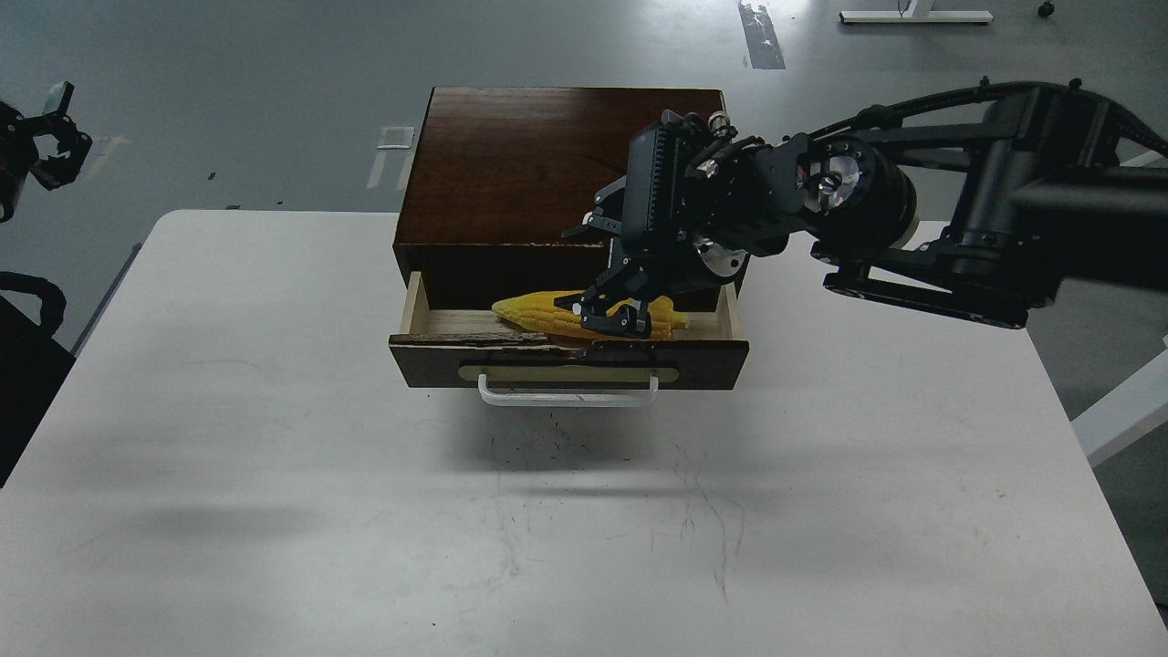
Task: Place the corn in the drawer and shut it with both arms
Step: 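Raise the right gripper away from the drawer, then move the left gripper to the front of the open drawer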
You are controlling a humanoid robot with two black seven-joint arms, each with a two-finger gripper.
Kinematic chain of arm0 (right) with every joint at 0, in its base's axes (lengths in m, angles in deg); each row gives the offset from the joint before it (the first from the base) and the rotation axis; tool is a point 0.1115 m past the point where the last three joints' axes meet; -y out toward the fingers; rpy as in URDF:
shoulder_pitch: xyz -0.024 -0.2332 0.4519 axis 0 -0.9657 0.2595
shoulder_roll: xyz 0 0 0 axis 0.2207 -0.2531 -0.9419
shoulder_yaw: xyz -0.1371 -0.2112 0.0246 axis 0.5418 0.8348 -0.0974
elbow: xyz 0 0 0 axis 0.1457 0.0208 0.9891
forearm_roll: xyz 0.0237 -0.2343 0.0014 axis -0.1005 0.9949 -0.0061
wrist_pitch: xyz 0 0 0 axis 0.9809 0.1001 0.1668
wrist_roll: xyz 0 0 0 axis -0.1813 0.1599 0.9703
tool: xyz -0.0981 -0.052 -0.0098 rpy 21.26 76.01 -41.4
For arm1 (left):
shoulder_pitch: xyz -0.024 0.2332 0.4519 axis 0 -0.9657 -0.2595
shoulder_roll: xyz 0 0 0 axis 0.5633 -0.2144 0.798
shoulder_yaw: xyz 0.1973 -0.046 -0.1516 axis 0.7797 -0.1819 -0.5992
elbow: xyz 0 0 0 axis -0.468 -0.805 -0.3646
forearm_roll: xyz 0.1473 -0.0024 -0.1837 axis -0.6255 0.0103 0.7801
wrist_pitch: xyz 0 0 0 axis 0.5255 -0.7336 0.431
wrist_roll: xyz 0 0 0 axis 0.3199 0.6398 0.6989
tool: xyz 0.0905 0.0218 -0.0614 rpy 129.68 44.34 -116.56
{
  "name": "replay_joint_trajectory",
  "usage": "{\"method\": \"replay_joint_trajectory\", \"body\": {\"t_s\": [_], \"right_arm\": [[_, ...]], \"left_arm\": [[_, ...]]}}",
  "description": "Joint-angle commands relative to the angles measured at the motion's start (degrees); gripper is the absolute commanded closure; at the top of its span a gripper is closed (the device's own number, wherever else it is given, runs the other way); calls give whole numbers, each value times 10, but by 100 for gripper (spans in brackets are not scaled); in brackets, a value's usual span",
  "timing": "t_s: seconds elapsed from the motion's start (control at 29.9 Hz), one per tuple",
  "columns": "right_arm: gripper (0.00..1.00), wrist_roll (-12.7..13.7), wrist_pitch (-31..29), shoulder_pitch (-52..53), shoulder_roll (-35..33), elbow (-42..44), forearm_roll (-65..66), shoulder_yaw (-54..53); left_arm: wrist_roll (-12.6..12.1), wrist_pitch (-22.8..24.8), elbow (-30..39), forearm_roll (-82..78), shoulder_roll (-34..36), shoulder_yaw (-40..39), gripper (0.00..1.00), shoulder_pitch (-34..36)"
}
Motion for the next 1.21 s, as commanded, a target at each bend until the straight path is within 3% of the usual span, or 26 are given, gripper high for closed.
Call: {"method": "replay_joint_trajectory", "body": {"t_s": [0.0, 0.2, 0.33, 0.4, 0.7, 1.0, 1.17], "right_arm": [[30, -2, -1, 4, -11, 3, -61, -50], [4, -2, -2, -4, -66, 38, -215, -133], [1, -2, -3, -19, -104, 43, -363, -143], [1, -2, -3, -26, -140, 43, -503, -143], [0, 3, 1, -96, -218, 74, -836, -183], [0, 3, 1, -228, -211, 130, -1005, -335], [0, 7, 1, -280, -205, 171, -1121, -417]], "left_arm": [[-2, 0, 0, 0, 6, -2, 2, 2], [-14, 0, 6, -6, 15, 8, 2, 1], [-34, 0, 7, -23, 22, 22, 2, 4], [-45, 0, 7, -49, 25, 20, 2, 11], [-40, 0, 30, -168, 25, 21, 2, 79], [-41, 0, 237, -303, 26, 20, 4, 114], [-39, 0, 360, -455, 27, 18, 13, 114]]}}
